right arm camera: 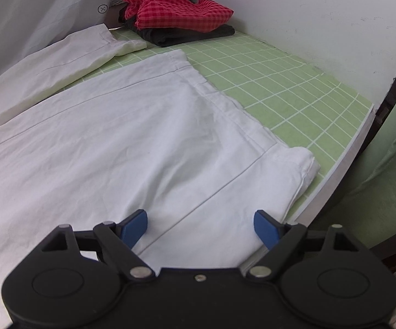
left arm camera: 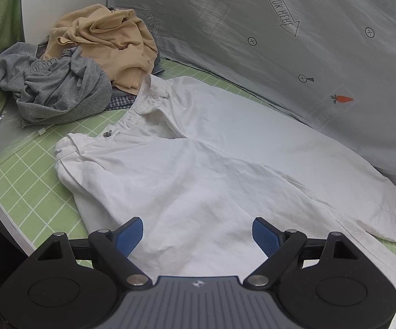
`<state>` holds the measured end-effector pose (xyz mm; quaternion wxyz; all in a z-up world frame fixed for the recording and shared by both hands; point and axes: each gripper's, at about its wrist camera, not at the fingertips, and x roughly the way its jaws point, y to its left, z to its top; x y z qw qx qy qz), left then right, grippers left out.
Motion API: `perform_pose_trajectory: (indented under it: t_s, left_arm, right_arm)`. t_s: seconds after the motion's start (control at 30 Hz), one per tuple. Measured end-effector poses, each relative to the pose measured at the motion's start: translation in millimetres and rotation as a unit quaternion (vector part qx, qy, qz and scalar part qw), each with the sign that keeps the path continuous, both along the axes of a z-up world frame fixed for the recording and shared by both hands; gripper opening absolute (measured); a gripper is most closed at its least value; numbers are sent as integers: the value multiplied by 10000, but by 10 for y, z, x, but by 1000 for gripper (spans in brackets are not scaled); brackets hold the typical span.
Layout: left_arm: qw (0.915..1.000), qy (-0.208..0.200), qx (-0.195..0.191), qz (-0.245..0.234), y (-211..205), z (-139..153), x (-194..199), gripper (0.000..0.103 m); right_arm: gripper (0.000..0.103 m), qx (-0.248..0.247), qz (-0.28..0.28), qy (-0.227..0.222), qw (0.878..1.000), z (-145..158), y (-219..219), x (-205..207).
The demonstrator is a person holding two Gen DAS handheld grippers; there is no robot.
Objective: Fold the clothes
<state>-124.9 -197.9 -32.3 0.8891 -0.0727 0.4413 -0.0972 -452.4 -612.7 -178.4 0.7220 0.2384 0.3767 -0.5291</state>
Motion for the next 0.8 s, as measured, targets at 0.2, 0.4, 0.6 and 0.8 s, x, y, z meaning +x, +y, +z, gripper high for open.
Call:
perform_pose_trajectory:
  t_s: [0.2, 0.4, 0.6, 0.8]
  left_arm:
    - [9998, -16, 175, -112, -70, 52, 59, 87]
    - [9991, -88, 263, -323, -249, 134, 129, 87]
    - [9987, -92, 283, -419, -387, 140, 150, 87]
    - [9992, -7, 263, -289, -401, 112, 190, 87]
  right_arm:
    - [94, -224, -254, 135, 9993, -23, -30, -10]
    - [95, -323, -720, 130, 9968, -27, -317, -137]
    - [98, -51, -1109, -284, 9934, -70, -516, -319]
    - [98, 9, -916, -974, 9910, -7, -469, -400]
